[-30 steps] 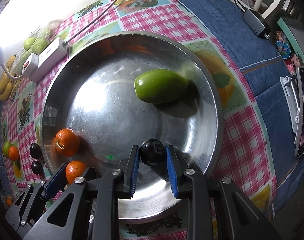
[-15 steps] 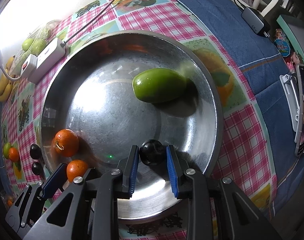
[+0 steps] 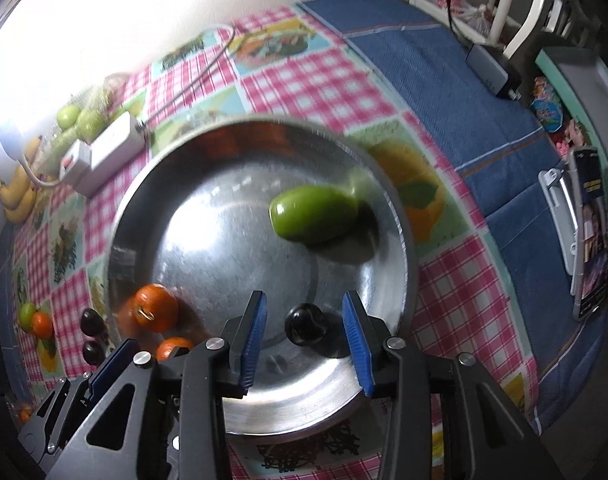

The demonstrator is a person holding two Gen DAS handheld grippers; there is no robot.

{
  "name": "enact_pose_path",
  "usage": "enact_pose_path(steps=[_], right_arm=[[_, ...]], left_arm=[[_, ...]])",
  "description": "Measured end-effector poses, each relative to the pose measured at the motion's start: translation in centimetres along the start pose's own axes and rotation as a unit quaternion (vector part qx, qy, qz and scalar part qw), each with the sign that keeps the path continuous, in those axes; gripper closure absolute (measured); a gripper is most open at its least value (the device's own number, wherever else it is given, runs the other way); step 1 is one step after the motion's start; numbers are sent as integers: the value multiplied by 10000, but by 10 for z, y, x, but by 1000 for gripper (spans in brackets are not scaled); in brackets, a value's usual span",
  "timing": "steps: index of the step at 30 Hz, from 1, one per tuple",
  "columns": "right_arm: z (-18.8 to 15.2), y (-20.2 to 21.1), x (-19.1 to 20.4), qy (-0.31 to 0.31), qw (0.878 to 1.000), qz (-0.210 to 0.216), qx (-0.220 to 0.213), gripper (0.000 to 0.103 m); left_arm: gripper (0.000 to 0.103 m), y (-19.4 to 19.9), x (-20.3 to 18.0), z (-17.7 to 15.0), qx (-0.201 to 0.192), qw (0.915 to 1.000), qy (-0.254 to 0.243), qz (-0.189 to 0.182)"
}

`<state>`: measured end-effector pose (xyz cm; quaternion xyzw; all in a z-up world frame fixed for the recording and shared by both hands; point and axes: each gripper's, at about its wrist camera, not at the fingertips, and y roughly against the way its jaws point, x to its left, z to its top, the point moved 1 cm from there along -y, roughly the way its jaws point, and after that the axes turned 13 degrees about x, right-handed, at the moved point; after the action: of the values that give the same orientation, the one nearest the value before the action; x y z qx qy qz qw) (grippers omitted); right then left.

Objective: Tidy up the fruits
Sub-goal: 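Open the right gripper to drop the plum while the left drops the orange, then withdraw both grippers from the bowl toward the remaining plums and brown fruit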

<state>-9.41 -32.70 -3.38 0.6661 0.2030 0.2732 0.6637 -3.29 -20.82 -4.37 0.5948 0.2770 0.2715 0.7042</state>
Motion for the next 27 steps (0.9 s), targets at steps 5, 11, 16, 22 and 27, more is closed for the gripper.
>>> enact_pose_path(steps=[5, 11, 16, 22, 27], right_arm=[[0, 12, 0, 19, 9999, 24, -170, 62], [-2, 11, 2, 21, 9999, 13, -157, 63], [-3, 11, 2, 58, 9999, 18, -151, 63], [-2, 6, 10, 219, 9996, -139, -61, 63], [-1, 3, 13, 292, 9992, -242, -83, 46]], left_arm=[[56, 9, 11, 0, -55, 9998, 208, -5], [56, 13, 22, 2, -102, 9989, 456, 75], [56, 17, 34, 4, -160, 9969, 756, 147], [41, 21, 57, 4, -195, 9926, 1180, 232], [30, 19, 71, 2, -132, 9875, 1503, 451]])
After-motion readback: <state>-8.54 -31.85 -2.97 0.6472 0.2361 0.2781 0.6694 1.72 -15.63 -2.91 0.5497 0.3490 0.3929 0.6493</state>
